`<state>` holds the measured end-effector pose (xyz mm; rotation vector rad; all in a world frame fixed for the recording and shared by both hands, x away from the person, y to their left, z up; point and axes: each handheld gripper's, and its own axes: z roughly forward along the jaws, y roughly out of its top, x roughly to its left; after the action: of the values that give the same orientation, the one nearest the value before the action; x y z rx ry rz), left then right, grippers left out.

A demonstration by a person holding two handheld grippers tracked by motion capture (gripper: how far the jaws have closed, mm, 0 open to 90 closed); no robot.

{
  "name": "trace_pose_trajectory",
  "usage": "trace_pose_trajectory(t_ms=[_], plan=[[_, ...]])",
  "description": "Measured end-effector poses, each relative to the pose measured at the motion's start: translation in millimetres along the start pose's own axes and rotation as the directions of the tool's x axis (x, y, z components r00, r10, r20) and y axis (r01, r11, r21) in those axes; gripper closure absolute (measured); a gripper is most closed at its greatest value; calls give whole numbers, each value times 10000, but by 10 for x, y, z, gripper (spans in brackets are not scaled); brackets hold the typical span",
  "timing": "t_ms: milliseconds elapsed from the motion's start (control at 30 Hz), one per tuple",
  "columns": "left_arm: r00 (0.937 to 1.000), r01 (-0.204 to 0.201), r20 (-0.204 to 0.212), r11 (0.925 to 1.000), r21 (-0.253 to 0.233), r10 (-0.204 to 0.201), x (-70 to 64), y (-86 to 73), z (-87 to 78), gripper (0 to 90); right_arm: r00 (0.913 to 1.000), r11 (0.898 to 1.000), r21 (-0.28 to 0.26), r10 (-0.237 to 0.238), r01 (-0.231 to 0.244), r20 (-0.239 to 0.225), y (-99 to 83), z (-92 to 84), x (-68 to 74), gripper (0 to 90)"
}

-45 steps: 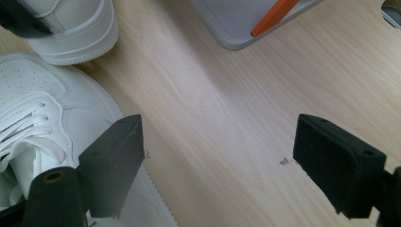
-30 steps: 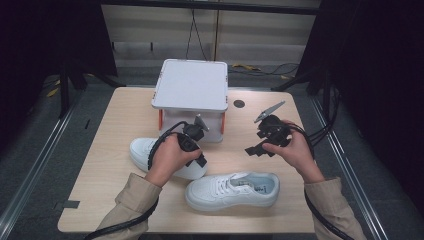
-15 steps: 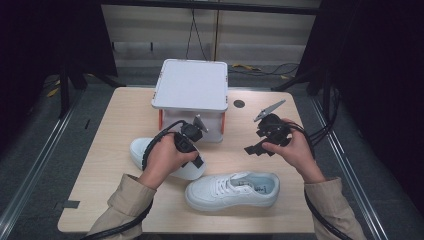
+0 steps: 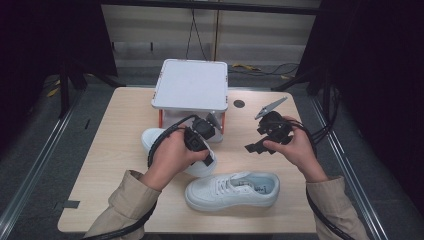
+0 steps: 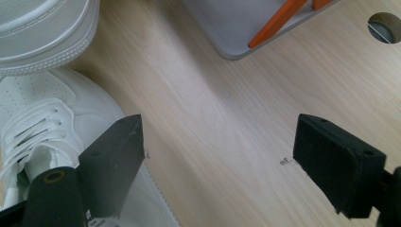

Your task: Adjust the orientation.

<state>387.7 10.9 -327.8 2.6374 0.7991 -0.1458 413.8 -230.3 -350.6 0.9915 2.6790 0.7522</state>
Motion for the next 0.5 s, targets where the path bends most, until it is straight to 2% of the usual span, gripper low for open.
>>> trace_pose_trajectory(t_ms=[67,233,333,500], plan=[[9996,-245,149,9997,33,244,-69,78,21,731,10000,10000,4,-20,20,8,23,-1,-20,166],[9972,-633,395,9979,107,628,-134,172,95,726,10000,10000,-73,45,-44,71,94,-19,-49,165],[9947,-934,444,9955,142,927,-167,219,120,722,9999,9999,-109,89,-88,109,148,-36,-87,165],[9925,-1151,422,9933,125,1145,-160,297,90,719,9996,9999,-123,-32,36,284,327,-51,-192,186]])
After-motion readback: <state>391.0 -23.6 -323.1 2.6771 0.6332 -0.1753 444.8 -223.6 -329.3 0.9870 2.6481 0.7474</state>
